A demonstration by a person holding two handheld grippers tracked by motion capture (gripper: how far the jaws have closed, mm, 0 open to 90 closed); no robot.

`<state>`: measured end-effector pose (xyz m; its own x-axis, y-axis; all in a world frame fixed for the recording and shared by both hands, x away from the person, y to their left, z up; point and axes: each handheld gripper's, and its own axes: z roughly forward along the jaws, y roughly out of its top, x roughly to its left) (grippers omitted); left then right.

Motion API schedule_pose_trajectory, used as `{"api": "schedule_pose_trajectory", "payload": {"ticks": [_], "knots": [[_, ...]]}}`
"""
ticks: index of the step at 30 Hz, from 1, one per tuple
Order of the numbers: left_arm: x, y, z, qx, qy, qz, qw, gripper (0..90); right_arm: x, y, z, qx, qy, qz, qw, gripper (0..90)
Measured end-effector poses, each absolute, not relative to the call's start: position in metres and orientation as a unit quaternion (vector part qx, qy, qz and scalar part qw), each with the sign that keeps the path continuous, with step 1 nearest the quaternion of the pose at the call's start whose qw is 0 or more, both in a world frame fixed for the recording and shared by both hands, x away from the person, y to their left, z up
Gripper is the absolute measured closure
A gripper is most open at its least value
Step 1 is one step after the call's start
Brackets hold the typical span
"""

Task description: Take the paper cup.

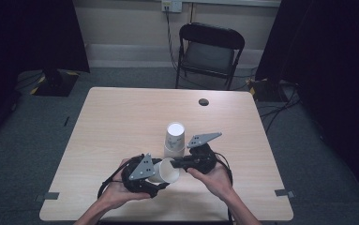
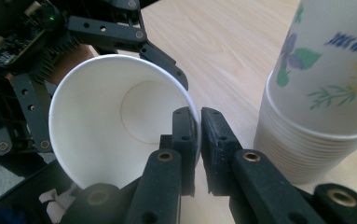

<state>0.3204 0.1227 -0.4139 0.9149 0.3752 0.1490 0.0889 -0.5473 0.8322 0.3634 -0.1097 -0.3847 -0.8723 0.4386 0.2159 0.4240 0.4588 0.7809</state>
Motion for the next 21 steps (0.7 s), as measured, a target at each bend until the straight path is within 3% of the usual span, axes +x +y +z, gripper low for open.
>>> {"api": "schedule_pose_trajectory", "payload": {"ticks": [21], "knots": [[0.3233, 0.1226, -0.413, 0.864, 0.151, 0.143, 0.458, 23.3, 0.3616, -0.1088, -0.3788, 0.251, 0.842, 0.477, 0.017, 88.2]]}}
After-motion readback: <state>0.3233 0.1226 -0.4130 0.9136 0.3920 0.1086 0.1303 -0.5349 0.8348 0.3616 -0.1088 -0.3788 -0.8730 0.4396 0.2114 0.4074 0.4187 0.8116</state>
